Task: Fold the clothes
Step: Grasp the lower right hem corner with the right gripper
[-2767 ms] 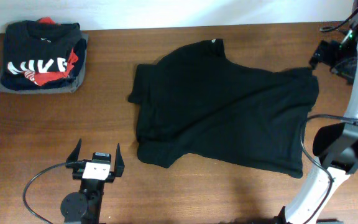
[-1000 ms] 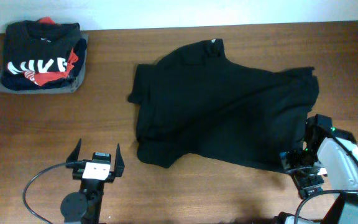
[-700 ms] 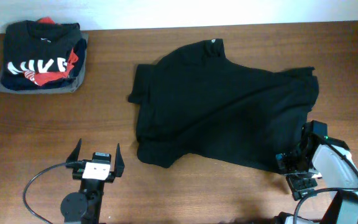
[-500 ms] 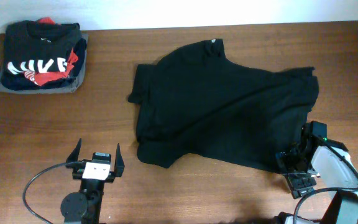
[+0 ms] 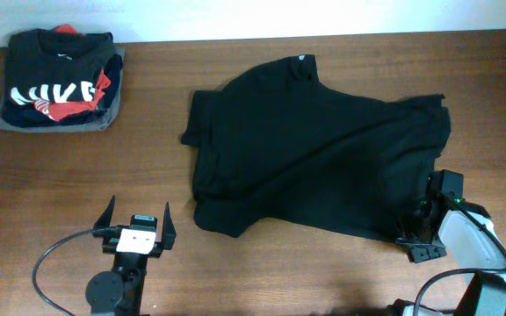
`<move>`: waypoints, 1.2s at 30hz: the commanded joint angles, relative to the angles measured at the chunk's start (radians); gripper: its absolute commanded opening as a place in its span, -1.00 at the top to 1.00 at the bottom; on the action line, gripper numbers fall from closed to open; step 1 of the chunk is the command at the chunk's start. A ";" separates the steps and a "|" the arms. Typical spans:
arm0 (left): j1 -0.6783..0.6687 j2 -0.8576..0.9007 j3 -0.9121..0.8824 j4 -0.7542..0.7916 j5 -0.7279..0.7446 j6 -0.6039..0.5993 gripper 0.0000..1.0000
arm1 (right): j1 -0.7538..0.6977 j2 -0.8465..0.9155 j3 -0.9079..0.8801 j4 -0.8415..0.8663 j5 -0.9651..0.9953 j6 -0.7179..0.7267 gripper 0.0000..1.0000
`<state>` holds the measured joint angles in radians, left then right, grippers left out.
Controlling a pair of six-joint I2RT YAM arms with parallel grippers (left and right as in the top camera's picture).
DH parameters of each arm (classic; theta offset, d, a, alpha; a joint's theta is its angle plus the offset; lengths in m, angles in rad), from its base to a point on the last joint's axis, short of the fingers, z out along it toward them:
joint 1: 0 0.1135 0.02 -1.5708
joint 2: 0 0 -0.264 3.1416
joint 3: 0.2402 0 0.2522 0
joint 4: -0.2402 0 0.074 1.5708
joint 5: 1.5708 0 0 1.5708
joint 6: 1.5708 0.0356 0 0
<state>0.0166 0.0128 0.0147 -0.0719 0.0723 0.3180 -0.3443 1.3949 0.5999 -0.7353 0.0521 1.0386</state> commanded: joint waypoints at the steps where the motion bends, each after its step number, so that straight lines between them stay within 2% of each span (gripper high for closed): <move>1: 0.006 -0.006 -0.006 -0.001 0.011 -0.011 -0.98 | -0.003 0.020 -0.029 -0.016 0.065 0.018 0.34; 2: 0.006 -0.006 -0.006 -0.001 0.011 -0.011 -0.98 | -0.003 0.019 -0.029 -0.016 0.065 0.018 0.44; 6: 0.006 -0.006 -0.006 -0.001 0.011 -0.011 -0.98 | -0.003 0.019 -0.026 -0.016 0.095 0.018 0.59; 22: 0.006 -0.006 -0.006 -0.001 0.011 -0.011 -0.98 | -0.004 0.019 -0.003 -0.028 0.086 0.017 0.51; 36: 0.006 -0.006 -0.006 -0.001 0.011 -0.011 -0.98 | -0.004 0.019 0.003 -0.037 0.072 0.013 0.53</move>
<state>0.0166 0.0128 0.0147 -0.0719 0.0723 0.3180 -0.3443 1.3960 0.6025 -0.7582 0.1005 1.0462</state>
